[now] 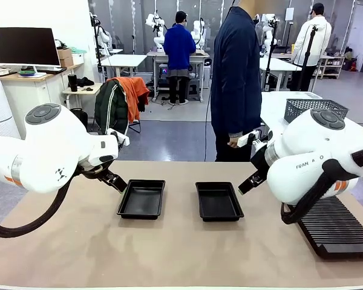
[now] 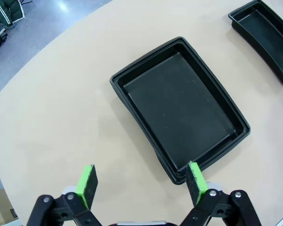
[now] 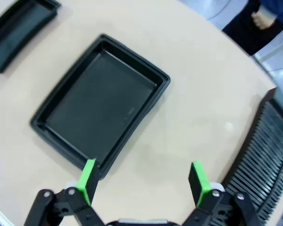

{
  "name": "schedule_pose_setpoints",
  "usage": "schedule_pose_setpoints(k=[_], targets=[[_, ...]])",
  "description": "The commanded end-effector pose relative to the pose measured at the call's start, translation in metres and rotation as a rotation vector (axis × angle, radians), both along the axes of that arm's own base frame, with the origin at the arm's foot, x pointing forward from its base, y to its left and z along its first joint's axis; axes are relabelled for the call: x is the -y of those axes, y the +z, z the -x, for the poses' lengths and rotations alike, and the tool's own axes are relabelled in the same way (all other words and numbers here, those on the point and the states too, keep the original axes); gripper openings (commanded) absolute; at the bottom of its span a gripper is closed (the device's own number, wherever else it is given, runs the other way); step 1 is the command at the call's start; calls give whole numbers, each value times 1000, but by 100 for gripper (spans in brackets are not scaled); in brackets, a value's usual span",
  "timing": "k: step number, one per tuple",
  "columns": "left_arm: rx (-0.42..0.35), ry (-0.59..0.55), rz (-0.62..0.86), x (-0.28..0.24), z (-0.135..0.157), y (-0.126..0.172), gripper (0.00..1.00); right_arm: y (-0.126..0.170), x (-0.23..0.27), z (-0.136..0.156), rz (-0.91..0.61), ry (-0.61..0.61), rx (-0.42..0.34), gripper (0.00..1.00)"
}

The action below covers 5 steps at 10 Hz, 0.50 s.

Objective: Inspect and transfer BCBs to ESD trays.
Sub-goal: Pick up the Blank PCB from the PCB Rack and place it in the left ESD tray.

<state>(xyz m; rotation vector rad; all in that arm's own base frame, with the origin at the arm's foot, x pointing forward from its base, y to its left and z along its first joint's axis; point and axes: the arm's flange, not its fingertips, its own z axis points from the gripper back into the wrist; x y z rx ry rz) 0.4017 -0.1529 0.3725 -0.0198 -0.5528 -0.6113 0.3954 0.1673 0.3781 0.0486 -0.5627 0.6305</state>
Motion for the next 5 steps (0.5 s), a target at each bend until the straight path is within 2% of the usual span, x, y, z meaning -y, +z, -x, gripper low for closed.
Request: schedule_pose_setpoints(k=[1, 2, 3, 5], targets=[[-50, 59, 50, -5, 2, 27, 100, 57, 17, -2, -124, -69, -92, 100], [-165, 149, 23, -13, 12, 45, 100, 90, 27, 5, -132, -102, -147, 100], [-261, 189, 72, -20, 12, 65, 100, 120, 35, 7, -155, -153, -180, 100], [-371, 259, 242, -39, 13, 118, 100, 184, 59, 9, -255, -193, -319, 100]])
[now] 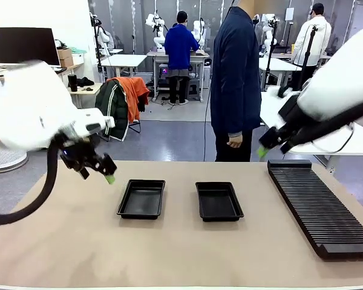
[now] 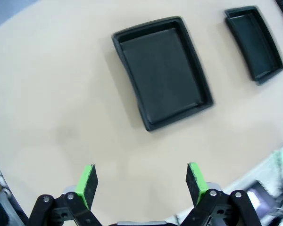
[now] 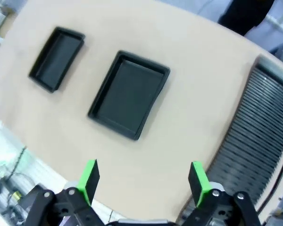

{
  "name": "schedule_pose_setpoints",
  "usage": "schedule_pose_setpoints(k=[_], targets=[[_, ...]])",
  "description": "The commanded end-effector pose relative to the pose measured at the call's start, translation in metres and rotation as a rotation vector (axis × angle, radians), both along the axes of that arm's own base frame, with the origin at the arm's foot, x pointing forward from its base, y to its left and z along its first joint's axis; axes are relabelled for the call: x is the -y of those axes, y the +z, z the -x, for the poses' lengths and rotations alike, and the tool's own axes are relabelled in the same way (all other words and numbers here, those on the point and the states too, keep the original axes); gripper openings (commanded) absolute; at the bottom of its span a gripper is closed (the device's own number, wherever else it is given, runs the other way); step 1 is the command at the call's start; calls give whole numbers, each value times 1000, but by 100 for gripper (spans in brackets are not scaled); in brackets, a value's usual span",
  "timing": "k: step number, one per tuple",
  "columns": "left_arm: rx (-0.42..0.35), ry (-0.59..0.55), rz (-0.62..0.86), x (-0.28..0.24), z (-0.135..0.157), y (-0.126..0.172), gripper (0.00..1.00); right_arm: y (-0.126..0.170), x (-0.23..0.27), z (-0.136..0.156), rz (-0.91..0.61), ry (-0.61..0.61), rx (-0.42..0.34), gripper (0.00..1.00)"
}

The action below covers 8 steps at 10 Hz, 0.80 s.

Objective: Inspect and transfer BCBs to ESD trays.
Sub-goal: Pick up the Blank PCB from the PCB Rack and place it in the left ESD tray.

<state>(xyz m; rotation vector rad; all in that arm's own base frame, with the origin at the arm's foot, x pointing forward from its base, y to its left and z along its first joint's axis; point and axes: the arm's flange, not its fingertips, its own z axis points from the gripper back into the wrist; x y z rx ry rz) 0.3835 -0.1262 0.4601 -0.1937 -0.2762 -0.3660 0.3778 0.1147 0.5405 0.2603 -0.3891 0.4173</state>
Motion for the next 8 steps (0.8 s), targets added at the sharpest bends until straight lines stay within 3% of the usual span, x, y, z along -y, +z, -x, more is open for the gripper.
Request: schedule_pose_setpoints(k=[1, 3, 5, 8], targets=[[-45, 124, 129, -22, -3, 56, 100, 50, 22, -9, -115, -66, -146, 100], [-59, 168, 189, -44, 10, 112, 100, 96, 60, -7, -214, -119, -284, 100], [-9, 194, 292, -75, 14, 152, 100, 122, 99, -2, -269, -169, -352, 100], [24, 211, 436, -111, 21, 171, 100, 134, 163, 6, -377, -277, -456, 100]])
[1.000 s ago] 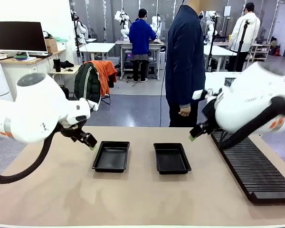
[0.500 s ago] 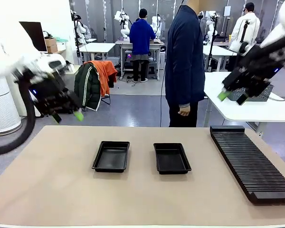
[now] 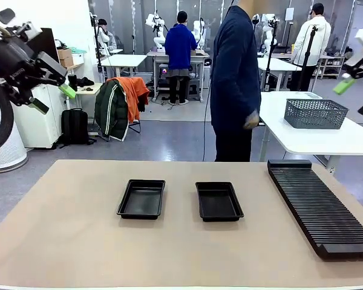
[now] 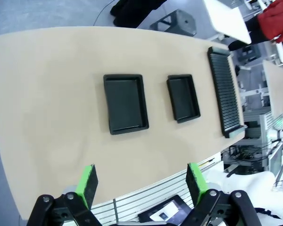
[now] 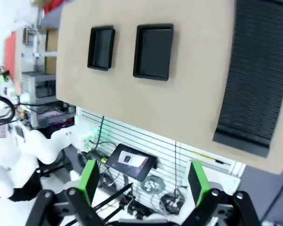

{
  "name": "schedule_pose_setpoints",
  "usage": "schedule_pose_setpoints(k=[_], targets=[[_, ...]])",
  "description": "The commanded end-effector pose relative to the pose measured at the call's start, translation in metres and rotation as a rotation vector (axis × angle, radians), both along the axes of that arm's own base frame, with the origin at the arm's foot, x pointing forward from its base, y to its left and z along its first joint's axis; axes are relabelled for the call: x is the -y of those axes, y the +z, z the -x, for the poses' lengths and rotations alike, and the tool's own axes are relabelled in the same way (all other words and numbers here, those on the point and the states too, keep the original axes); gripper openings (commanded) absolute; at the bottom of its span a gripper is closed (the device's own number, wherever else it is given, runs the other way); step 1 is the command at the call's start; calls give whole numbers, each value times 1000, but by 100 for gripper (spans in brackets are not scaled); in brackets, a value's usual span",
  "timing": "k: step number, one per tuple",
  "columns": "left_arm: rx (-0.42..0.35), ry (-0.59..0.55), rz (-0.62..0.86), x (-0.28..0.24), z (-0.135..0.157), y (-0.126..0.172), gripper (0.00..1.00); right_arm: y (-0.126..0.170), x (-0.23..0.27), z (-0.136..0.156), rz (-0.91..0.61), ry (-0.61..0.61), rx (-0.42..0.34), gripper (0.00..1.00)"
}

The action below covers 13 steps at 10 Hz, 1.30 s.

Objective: Inspect and transfer BCBs to ESD trays.
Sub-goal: Pick up the Blank PCB from the PCB Rack and place it in the left ESD tray.

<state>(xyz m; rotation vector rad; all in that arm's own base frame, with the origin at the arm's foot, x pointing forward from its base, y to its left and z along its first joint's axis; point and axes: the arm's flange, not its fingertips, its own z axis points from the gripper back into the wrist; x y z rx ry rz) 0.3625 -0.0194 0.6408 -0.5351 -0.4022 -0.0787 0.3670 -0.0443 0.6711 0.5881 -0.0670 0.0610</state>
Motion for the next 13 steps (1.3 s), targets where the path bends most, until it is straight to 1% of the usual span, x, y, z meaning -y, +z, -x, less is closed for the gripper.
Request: schedule_pose_setpoints(k=[1, 2, 4, 5, 6, 13], targets=[[9, -28, 92, -12, -2, -4, 100, 1, 21, 0, -85, -90, -35, 100], [6, -24, 119, -15, -2, -2, 100, 1, 38, 5, -99, -116, -27, 100], [-11, 3, 129, -20, 0, 3, 100, -4, 54, 9, -134, -126, -17, 100], [8, 39, 133, -20, -2, 7, 100, -4, 56, 9, -133, -134, 34, 100], [7, 6, 109, -17, -1, 1, 100, -2, 57, 9, -91, -133, -21, 100], [7, 6, 109, -17, -1, 1, 100, -2, 57, 9, -91, -133, -21, 100]])
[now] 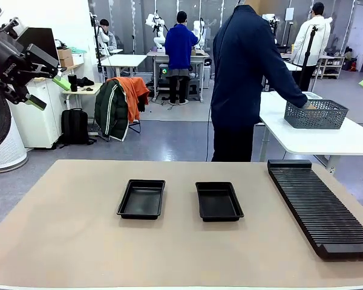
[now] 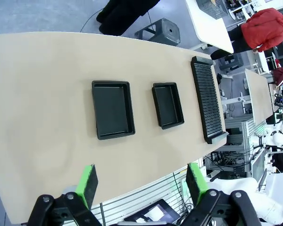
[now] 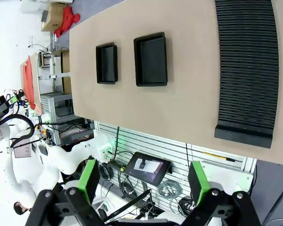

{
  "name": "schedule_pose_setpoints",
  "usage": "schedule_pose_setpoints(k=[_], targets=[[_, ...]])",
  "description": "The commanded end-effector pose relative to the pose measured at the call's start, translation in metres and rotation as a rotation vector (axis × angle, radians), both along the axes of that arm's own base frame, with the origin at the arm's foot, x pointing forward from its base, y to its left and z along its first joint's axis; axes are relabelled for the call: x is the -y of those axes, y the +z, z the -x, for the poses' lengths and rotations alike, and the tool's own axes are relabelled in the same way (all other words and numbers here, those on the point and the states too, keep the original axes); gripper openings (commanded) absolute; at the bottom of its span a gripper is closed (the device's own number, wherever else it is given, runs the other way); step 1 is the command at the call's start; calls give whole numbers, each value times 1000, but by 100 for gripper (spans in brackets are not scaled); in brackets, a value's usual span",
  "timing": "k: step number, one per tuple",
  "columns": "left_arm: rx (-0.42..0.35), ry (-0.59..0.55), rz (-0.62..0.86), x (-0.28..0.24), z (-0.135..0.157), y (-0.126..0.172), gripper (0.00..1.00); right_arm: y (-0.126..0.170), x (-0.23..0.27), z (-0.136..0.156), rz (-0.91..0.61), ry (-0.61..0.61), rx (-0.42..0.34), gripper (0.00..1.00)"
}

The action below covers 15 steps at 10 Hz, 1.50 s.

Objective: Inspect and transfer BCBs to ESD trays.
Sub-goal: Pick up the Blank PCB from the PCB Rack and place it in the left ESD tray.

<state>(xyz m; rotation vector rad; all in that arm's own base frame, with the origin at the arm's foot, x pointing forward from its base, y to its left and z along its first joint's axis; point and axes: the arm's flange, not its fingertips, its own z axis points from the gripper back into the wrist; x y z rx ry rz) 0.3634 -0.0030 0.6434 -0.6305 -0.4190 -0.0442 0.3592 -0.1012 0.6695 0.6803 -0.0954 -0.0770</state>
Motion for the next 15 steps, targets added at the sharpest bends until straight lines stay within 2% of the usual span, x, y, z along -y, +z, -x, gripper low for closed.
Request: schedule_pose_setpoints(k=[1, 5, 7, 10, 12, 15], targets=[[0, -1, 0, 0, 0, 0, 100, 0, 0, 0, 0, 0, 0, 100], [-13, -1, -14, -15, 7, 28, 100, 32, 23, -4, 42, 54, 49, 100], [-28, 21, -78, -13, 16, 39, 100, 42, 34, -7, 49, 62, 52, 100], [7, 62, -123, -16, 23, 61, 100, 63, 41, -3, 79, 88, 96, 100], [7, 73, -133, -16, 26, 63, 100, 72, 47, -3, 90, 68, 89, 100], [21, 99, -170, -16, 35, 77, 100, 90, 53, -2, 129, 73, 165, 100]])
